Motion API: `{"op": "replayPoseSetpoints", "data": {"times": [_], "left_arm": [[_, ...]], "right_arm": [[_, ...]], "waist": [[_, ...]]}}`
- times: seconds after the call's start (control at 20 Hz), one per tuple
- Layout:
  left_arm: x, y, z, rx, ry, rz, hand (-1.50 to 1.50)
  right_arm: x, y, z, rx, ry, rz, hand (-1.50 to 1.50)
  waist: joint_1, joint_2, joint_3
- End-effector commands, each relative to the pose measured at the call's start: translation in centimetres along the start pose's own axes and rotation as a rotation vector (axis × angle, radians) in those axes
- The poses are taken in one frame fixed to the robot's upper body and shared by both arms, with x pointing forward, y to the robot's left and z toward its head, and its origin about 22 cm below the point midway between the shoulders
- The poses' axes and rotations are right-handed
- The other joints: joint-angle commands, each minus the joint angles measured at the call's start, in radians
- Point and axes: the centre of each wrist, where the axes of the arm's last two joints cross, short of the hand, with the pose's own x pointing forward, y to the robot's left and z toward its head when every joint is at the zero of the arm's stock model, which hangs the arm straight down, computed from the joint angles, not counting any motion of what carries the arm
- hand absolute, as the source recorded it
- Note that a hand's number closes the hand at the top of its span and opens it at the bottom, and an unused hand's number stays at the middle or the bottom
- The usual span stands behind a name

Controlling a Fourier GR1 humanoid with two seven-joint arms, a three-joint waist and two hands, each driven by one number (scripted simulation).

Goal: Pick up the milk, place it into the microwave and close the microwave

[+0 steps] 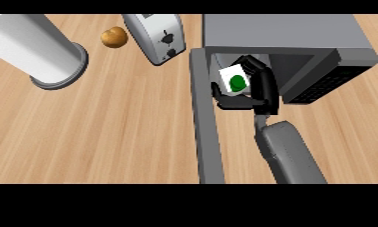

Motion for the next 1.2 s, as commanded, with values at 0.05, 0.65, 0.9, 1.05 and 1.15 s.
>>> {"op": "replayPoseSetpoints", "data": {"times": [0.05, 0.65, 0.9, 1.05, 1.15], "left_arm": [[-1.4, 0.4, 0.0, 0.007, 0.003, -0.018, -1.5], [-2.1, 1.3, -1.4, -0.027, 0.01, 0.005, -1.5], [-1.6, 0.7, -1.3, -0.024, -0.004, 0.012, -1.5], [-1.4, 1.5, -1.3, -0.044, 0.004, 0.017, -1.5], [-2.1, 2.2, -1.5, -0.032, -0.005, 0.011, -1.5]], "right_arm": [[-1.7, -1.1, -3.2, -0.043, 0.049, 0.024, 1.5], [-4.5, -1.6, -4.7, -0.024, -0.091, 0.108, 1.5], [-4.2, -1.9, -5.7, -0.064, -0.146, 0.175, 1.5], [-4.2, -2.7, -6.1, -0.06, -0.174, 0.246, 1.5], [-4.0, -1.8, -6.3, -0.059, -0.203, 0.31, 1.5]], "waist": [[0.001, 0.001, 0.0], [0.033, 0.016, 0.001], [0.043, 0.016, 0.001], [0.051, 0.016, 0.0], [0.058, 0.018, -0.001]]}}
